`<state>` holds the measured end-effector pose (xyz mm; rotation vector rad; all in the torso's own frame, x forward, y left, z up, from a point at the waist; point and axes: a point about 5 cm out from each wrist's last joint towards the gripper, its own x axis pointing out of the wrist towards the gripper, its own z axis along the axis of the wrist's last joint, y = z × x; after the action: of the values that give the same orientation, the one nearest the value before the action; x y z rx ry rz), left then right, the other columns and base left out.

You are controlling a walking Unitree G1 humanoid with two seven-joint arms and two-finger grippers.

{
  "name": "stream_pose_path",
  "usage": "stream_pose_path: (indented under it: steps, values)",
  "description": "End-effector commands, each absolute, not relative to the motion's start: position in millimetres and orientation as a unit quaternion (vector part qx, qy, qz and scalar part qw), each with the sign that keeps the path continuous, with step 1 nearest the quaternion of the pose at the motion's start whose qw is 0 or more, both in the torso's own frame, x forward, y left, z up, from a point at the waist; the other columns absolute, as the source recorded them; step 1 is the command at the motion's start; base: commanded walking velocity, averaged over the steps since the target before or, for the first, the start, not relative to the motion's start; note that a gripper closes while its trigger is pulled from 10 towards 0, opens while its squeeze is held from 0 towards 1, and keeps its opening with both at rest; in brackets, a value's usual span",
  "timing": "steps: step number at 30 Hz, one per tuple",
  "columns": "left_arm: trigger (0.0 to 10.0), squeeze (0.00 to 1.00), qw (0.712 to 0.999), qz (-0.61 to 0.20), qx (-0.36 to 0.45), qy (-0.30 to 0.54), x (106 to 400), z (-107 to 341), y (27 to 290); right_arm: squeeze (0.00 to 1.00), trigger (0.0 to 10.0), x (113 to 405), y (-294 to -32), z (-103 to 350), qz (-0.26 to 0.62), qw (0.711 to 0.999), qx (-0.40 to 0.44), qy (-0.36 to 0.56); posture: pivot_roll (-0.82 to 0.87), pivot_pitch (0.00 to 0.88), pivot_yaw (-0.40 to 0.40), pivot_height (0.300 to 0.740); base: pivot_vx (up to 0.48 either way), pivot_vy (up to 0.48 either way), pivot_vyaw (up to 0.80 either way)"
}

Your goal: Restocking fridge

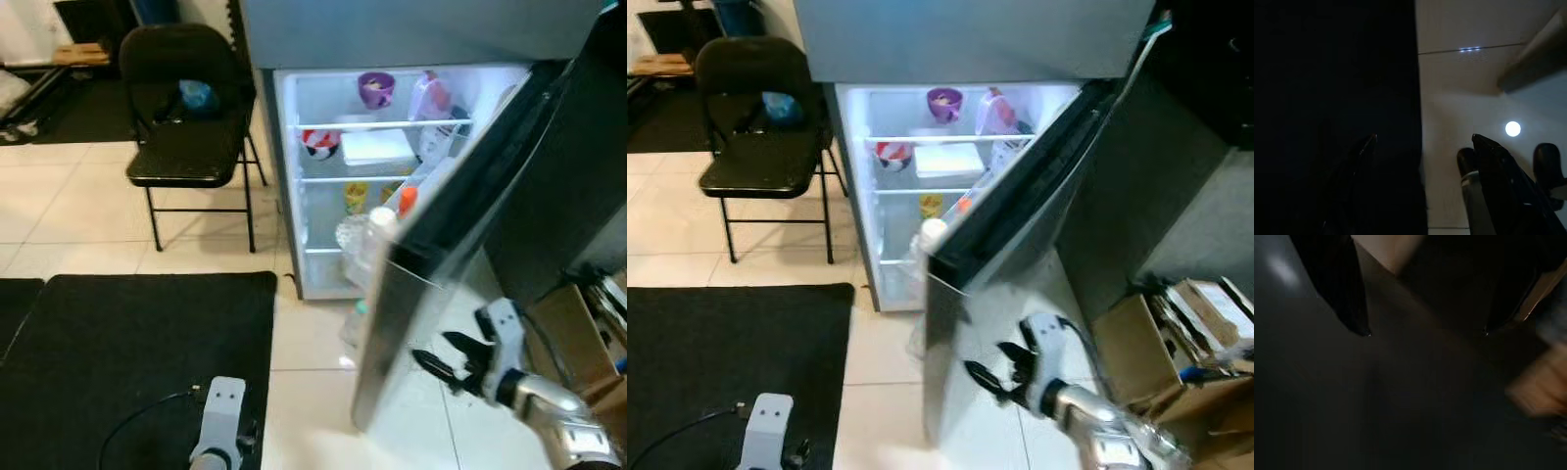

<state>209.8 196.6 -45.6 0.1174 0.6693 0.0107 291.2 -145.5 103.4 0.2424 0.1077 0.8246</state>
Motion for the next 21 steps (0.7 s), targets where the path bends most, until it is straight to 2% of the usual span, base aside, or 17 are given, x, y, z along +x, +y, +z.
stream_pose_path:
  steps: [1,2,3,5,7,9,12,15,21]
  values:
    - [10.0,0.00,0.936,0.009,0.060,0.346,200.6,-51.7,198.7,0.00,10.0,287.4,-152.7,98.2,0.387,0.911,0.128,0.066,-0.16,0.185,0.002,0.717,0.000,0.000,0.00]
    - [10.0,0.00,0.936,0.009,0.060,0.346,200.0,-52.1,198.5,0.00,10.0,288.1,-163.4,86.5,0.364,0.920,0.113,0.087,-0.16,0.184,0.001,0.717,0.000,0.000,0.00]
    - [10.0,0.00,0.936,0.009,0.060,0.346,200.0,-52.1,198.5,0.00,10.0,288.1,-163.4,86.5,0.364,0.920,0.113,0.087,-0.16,0.184,0.001,0.717,0.000,0.000,0.00]
    - [10.0,0.00,0.936,0.011,0.059,0.347,199.0,-52.6,198.0,0.00,10.0,279.9,-196.8,50.2,0.300,0.939,0.053,0.162,-0.16,0.185,-0.005,0.717,0.000,0.000,0.00]
    - [10.0,0.00,0.936,0.012,0.058,0.348,198.6,-52.8,197.8,0.00,10.0,267.2,-219.9,26.4,0.258,0.942,0.010,0.216,-0.15,0.183,-0.007,0.717,0.000,0.000,0.00]
    - [10.0,0.00,0.936,0.014,0.058,0.348,198.4,-52.9,198.4,0.00,10.0,256.7,-229.5,16.4,0.234,0.941,-0.010,0.243,-0.15,0.183,-0.008,0.717,0.000,0.000,0.00]
    - [10.0,0.00,0.936,0.015,0.058,0.348,198.4,-52.9,198.9,0.00,10.0,250.0,-231.7,11.6,0.224,0.941,-0.018,0.254,-0.15,0.183,-0.008,0.717,0.000,0.000,0.00]
    - [10.0,0.00,0.936,0.016,0.058,0.347,198.9,-52.5,199.2,0.00,10.0,245.1,-223.0,14.7,0.222,0.941,-0.009,0.257,-0.15,0.180,-0.006,0.717,0.000,0.000,0.00]
    - [10.0,0.00,0.938,0.014,0.058,0.342,203.5,-50.2,197.7,0.00,10.0,255.7,-211.4,19.4,0.226,0.948,-0.026,0.222,-0.15,0.173,-0.002,0.717,0.000,0.000,0.00]
